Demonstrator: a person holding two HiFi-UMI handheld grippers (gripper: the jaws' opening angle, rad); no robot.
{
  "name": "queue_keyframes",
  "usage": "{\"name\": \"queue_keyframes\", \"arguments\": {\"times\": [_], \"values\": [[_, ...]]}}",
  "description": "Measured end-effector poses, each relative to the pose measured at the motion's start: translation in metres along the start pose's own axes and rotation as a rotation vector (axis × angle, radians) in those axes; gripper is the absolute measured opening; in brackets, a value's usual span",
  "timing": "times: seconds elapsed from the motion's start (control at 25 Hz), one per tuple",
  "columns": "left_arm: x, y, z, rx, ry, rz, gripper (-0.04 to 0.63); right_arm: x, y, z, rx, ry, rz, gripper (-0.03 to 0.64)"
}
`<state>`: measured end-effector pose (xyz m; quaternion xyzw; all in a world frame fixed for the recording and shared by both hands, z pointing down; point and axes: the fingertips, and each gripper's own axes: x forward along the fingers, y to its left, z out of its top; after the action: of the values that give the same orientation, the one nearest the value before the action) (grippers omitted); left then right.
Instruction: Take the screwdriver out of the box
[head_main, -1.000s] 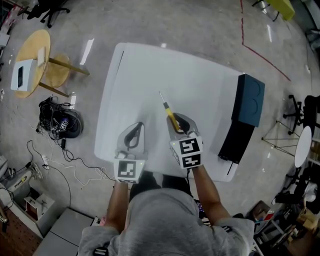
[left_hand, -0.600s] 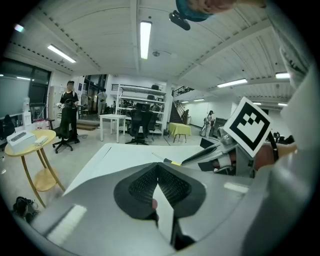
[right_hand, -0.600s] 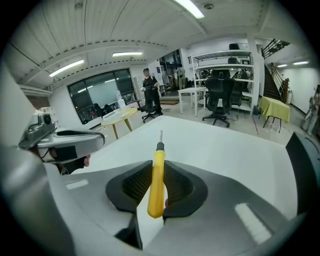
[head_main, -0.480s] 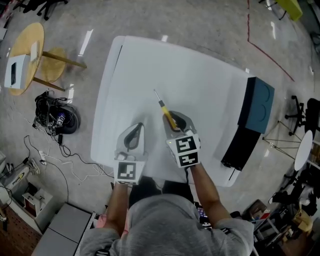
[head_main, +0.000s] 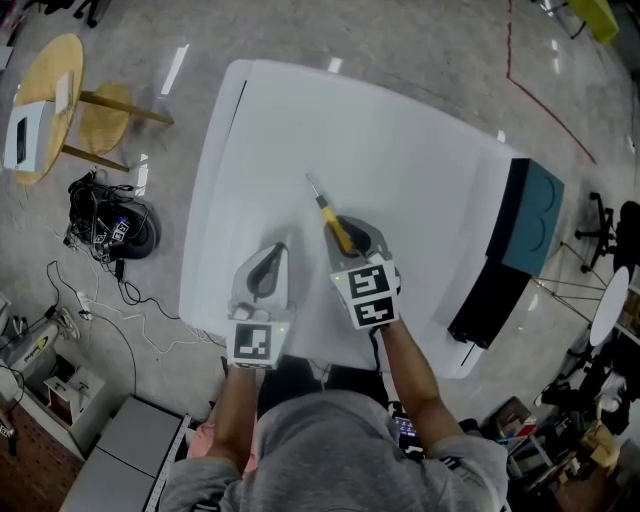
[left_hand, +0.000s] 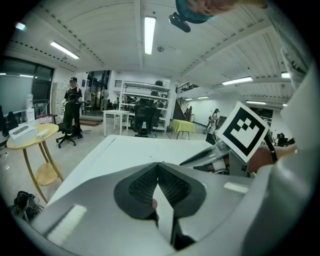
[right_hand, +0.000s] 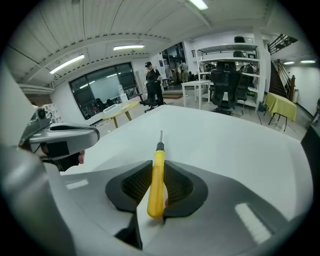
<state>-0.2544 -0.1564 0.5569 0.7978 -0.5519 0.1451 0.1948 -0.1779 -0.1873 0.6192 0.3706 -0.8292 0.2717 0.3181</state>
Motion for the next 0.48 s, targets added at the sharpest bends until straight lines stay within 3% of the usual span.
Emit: {"name": "queue_keyframes", "arguments": {"times": [0.48], "values": [[-0.003, 0.007, -0.010, -0.016, 0.011, 0.003, 0.012, 0.013, 0.003, -0.007, -0.016, 0.039, -0.002, 0.080]]}}
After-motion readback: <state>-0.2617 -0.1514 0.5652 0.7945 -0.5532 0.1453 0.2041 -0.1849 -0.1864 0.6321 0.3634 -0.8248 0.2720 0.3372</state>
